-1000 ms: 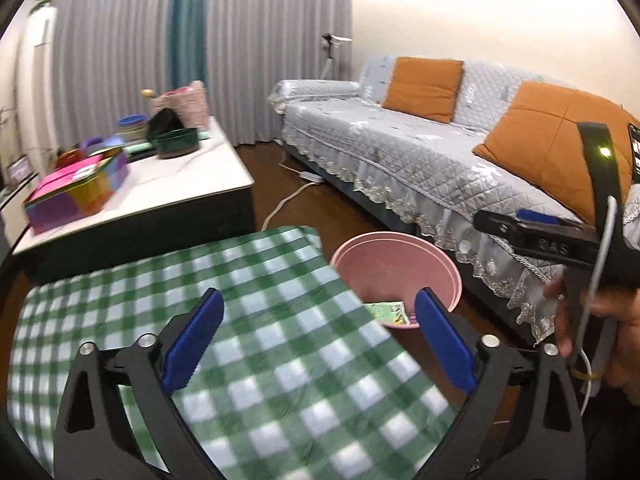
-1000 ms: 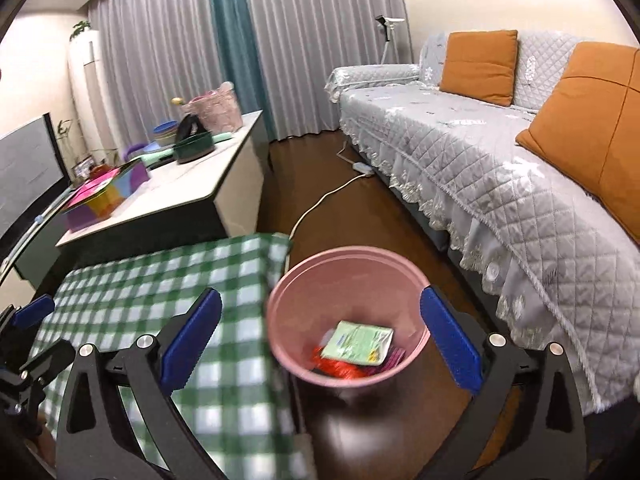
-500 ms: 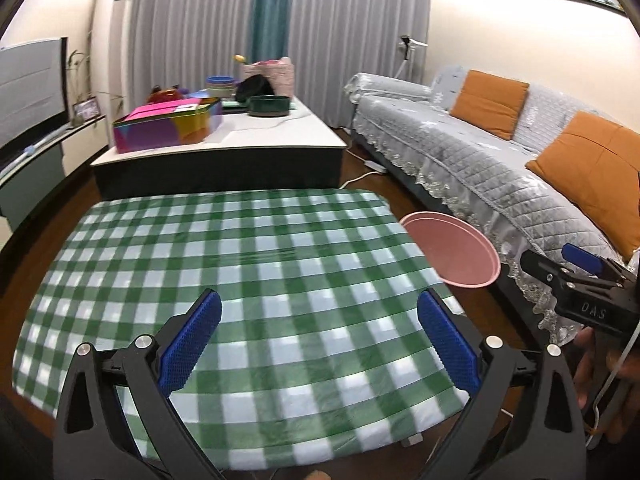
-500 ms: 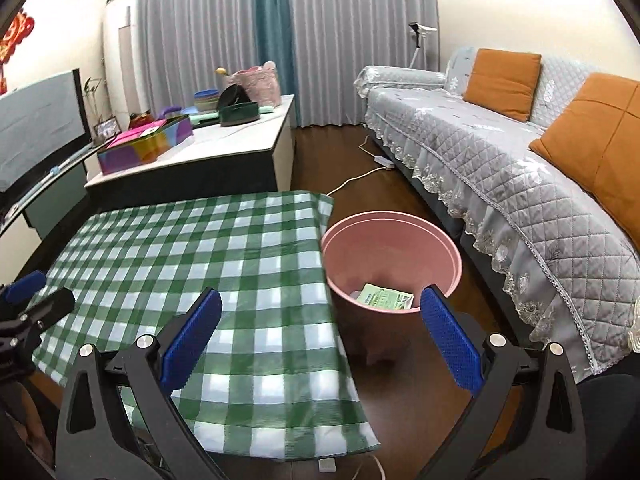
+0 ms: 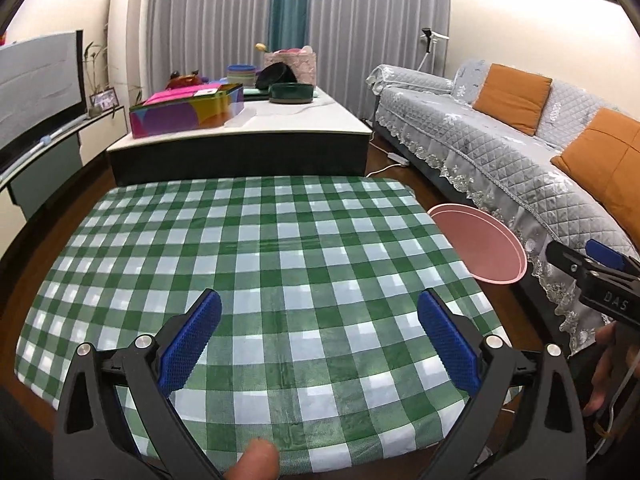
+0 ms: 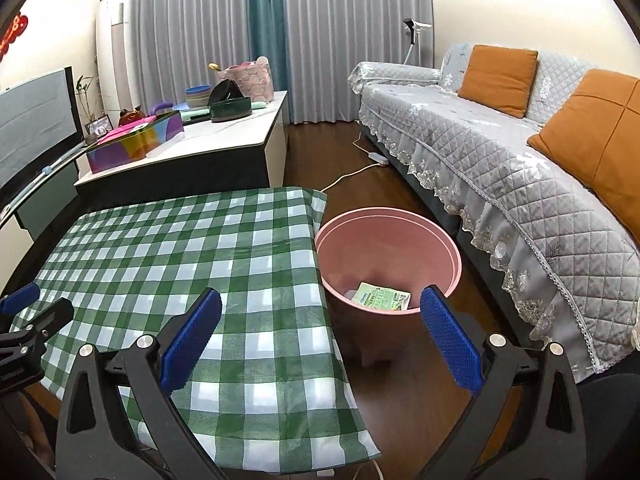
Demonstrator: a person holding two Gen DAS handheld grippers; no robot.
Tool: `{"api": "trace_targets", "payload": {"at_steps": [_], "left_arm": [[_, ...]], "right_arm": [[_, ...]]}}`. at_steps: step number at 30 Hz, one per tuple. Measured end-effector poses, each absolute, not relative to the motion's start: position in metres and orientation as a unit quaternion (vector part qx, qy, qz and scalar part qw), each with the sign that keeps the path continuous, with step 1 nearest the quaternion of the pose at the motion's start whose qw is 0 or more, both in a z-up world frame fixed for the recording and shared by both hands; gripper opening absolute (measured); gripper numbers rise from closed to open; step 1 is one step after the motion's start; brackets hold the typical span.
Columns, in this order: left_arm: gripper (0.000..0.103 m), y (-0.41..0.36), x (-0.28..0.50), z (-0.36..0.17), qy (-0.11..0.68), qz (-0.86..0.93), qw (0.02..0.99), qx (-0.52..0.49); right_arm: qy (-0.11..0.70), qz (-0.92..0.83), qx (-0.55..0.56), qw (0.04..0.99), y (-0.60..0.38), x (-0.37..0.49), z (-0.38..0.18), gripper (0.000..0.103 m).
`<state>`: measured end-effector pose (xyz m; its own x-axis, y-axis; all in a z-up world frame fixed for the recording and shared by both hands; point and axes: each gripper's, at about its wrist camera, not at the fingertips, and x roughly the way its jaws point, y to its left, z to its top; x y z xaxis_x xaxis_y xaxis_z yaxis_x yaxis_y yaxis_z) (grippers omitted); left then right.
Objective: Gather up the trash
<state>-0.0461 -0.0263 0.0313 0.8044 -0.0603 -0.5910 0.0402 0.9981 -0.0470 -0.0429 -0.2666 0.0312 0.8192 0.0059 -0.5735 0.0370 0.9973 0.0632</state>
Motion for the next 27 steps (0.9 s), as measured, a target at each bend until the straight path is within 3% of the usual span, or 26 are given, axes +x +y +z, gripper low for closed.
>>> {"api": "trace_targets", "payload": {"at_steps": [27], "left_arm": [[0.095, -0.012, -0.049, 0.028, 0.312, -0.005, 0.950, -0.029]], "right_arm": [[0.307, 0.018, 0.014, 0.951, -0.240, -0.036, 0.027, 0.098]]}}
